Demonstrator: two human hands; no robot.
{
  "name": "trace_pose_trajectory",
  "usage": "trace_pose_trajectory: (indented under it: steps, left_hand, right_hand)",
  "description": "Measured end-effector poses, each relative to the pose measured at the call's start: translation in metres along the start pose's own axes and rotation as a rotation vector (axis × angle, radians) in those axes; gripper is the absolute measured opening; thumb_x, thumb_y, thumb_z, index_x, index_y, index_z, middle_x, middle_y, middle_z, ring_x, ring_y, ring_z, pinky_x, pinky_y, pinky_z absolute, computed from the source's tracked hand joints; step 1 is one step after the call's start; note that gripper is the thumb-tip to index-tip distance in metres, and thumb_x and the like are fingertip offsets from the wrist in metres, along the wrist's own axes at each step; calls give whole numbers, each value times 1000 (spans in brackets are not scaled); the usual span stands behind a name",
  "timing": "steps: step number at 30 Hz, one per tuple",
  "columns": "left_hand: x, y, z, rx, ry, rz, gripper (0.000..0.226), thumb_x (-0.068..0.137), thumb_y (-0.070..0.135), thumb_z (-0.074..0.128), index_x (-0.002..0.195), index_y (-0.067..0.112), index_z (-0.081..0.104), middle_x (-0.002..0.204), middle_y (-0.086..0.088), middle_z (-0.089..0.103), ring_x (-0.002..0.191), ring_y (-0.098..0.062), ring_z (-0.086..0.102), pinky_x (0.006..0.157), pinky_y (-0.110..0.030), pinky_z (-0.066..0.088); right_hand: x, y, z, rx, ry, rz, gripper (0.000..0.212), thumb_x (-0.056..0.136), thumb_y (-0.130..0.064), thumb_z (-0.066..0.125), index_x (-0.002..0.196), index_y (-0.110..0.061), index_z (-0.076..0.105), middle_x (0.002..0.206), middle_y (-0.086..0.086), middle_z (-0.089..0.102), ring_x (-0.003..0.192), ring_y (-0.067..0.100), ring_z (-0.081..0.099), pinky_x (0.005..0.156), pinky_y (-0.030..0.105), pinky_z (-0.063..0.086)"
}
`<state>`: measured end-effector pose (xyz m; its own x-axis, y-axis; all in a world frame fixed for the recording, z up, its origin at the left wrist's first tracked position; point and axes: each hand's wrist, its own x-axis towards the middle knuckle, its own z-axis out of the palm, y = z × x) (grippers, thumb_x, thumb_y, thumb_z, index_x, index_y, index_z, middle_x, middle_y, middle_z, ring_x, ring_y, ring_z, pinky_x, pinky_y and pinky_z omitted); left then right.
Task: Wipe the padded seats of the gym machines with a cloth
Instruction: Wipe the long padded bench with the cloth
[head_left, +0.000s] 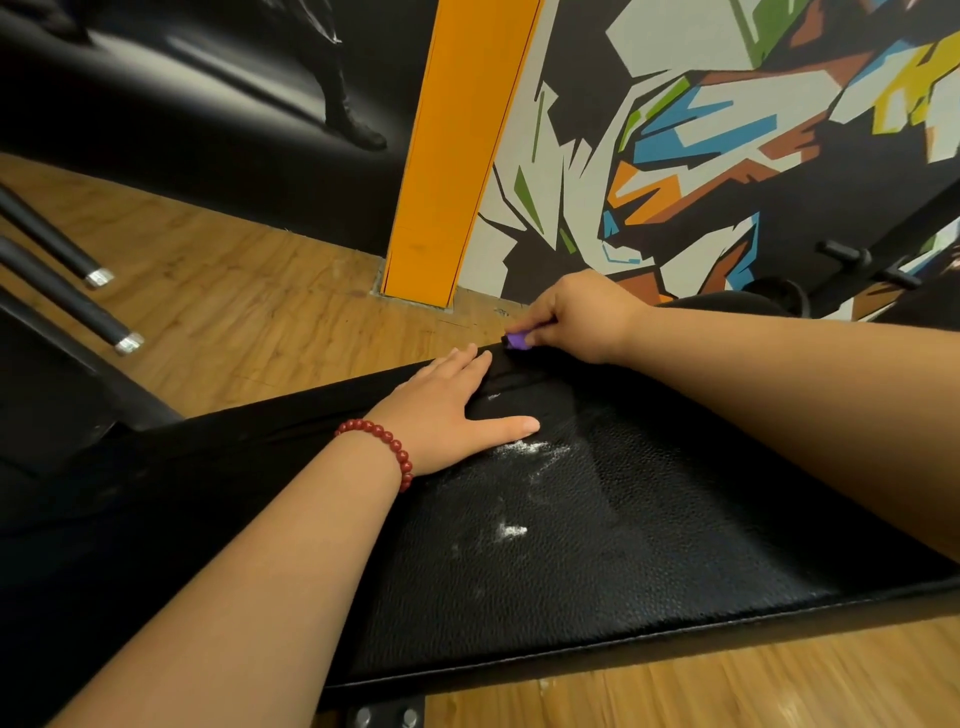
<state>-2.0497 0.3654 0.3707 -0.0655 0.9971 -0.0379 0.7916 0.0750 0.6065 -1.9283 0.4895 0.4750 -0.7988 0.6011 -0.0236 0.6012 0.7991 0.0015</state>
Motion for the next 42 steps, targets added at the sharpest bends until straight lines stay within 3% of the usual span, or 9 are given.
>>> trace_pose_trajectory:
  steps: [5,9,15,19,25,29,35,42]
  left_hand:
    - [0,0,-1,6,-4,-5,118,55,87,30,155,30,3,162,13,-5,148,-9,-5,122,-42,9]
    - [-1,2,-2,13,-11,-10,116,57,85,31,155,30,3,162,12,-6,148,-9,-5,121,-41,8]
    - [-1,1,0,-8,0,0,115,58,85,31,155,30,4,162,12,-5,148,-9,-4,121,-38,8]
    - [-3,-1,-1,-28,14,2,105,68,81,38,155,31,8,162,14,-1,148,-9,-1,119,-36,8]
    - [-7,1,0,-6,18,-5,98,75,79,35,155,30,7,162,12,-2,149,-13,-2,119,-40,9]
    - [-16,0,-6,27,-35,-8,110,61,83,30,155,31,4,161,14,-5,149,-14,-3,121,-43,10]
    - [-28,-2,-10,52,-38,12,99,74,78,40,155,30,9,161,17,0,148,-12,3,121,-40,13]
    - [-37,-4,-8,53,-60,20,96,81,71,48,155,30,3,161,15,-6,149,-13,-1,119,-37,9]
  right_hand:
    - [-11,-2,3,19,-26,-32,27,88,-20,70,114,-22,72,116,-6,70,105,0,57,87,8,35]
    - [-30,-3,2,86,-73,-99,27,84,-17,73,111,-23,73,112,-10,70,107,0,60,100,13,39]
    - [-6,-1,4,-31,30,5,25,88,-20,70,113,-19,72,114,-1,70,102,7,60,81,11,33]
    - [-6,-4,8,-2,41,33,25,88,-20,70,113,-20,72,114,-2,69,103,8,58,84,13,34]
    - [-38,-14,8,38,-30,-63,25,88,-19,69,112,-23,72,114,-7,70,108,7,61,99,19,41]
    - [-38,-16,5,30,-47,-50,26,88,-19,70,114,-23,72,115,-7,70,109,7,60,97,16,39]
    - [-25,-21,9,9,31,72,27,90,-19,66,117,-21,70,120,-1,67,113,14,57,90,15,33]
    - [-65,-39,3,152,-160,-36,25,85,-19,72,109,-25,74,109,-12,70,103,1,61,97,13,41]
